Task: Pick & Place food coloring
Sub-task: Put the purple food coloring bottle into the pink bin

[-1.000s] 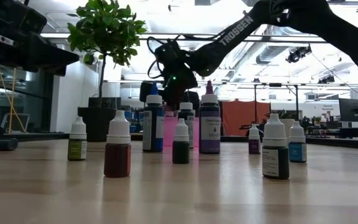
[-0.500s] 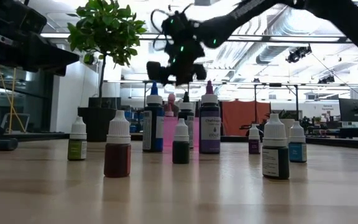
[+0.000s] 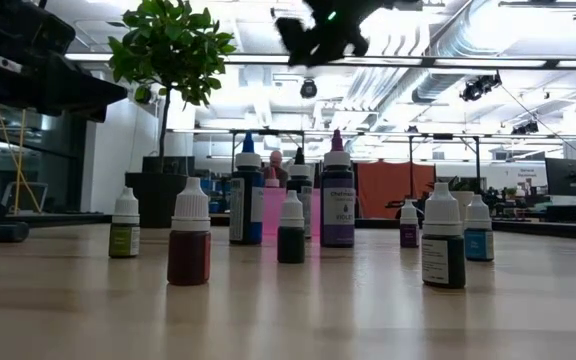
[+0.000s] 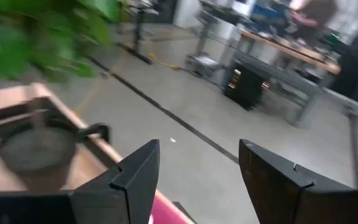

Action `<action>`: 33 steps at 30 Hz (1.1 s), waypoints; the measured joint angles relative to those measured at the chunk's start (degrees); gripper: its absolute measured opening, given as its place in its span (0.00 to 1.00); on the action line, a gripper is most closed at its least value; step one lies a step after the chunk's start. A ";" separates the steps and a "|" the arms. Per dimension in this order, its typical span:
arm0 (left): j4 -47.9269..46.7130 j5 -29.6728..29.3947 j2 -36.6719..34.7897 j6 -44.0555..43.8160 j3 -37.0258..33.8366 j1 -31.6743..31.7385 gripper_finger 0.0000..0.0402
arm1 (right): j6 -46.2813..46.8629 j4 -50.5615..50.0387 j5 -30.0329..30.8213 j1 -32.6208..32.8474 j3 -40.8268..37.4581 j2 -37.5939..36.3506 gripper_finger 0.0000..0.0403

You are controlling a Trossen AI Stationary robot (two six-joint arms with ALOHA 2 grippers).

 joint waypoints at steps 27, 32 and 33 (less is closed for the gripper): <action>0.00 0.00 -0.01 -0.01 0.00 -0.02 0.00 | 3.51 -0.09 -8.27 15.70 -17.65 -17.28 0.52; 0.00 0.00 0.00 -0.02 0.00 -0.02 0.00 | 3.40 -0.07 -6.32 18.08 -17.65 -17.28 0.52; 0.00 0.00 0.00 -0.02 0.00 -0.01 0.00 | 3.06 -0.08 -6.12 18.47 -17.65 -17.33 0.52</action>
